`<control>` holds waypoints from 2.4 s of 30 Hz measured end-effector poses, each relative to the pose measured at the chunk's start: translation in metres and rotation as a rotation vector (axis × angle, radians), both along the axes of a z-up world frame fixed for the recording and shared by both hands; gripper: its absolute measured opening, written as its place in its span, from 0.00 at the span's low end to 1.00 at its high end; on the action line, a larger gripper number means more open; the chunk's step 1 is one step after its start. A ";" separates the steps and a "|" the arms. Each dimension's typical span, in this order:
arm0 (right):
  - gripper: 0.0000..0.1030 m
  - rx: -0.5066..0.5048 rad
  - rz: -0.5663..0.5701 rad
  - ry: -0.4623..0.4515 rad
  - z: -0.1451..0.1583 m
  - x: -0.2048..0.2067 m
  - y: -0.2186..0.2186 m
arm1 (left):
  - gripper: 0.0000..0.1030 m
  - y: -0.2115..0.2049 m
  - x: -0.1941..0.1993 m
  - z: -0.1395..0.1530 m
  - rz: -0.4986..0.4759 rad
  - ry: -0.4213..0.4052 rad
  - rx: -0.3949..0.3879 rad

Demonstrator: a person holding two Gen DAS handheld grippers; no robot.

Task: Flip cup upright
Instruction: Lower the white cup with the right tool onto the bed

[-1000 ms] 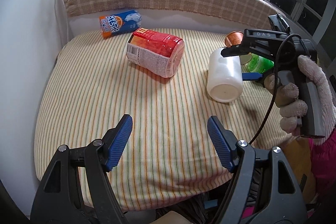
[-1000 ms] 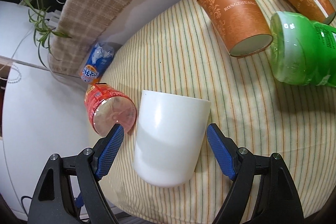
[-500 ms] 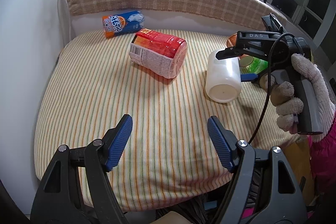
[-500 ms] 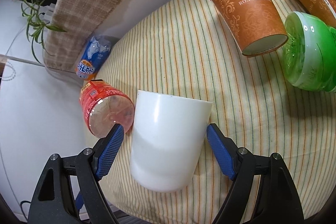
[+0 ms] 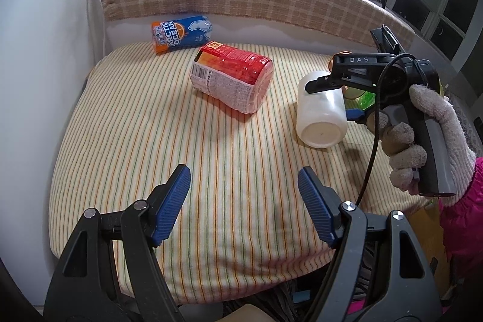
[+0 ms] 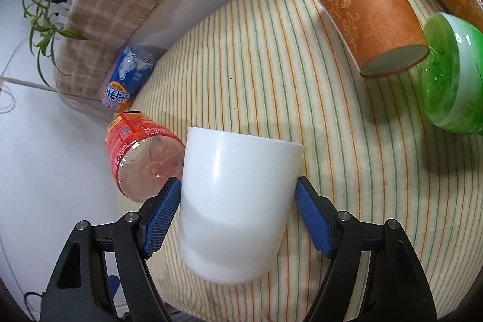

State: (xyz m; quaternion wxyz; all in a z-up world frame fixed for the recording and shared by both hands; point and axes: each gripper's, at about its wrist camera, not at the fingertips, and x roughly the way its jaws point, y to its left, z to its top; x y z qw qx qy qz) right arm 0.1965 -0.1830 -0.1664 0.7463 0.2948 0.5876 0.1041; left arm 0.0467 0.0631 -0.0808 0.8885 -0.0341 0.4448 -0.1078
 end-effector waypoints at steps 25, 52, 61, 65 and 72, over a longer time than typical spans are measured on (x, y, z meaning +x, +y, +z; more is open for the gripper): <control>0.72 -0.410 0.186 -0.491 0.070 -0.064 0.010 | 0.74 -0.014 -0.004 0.008 -0.012 -0.019 -0.007; 0.72 -0.696 0.318 -0.685 0.067 -0.105 0.022 | 0.74 -0.024 -0.008 0.013 -0.009 -0.034 -0.007; 0.72 -0.777 0.340 -0.753 0.054 -0.110 0.033 | 0.74 -0.022 -0.009 0.013 -0.008 -0.033 -0.012; 0.72 -0.767 0.345 -0.755 0.047 -0.114 0.032 | 0.74 -0.022 -0.009 0.013 -0.008 -0.033 -0.013; 0.72 -0.749 0.341 -0.746 0.044 -0.117 0.031 | 0.74 -0.022 -0.012 0.013 -0.008 -0.040 -0.016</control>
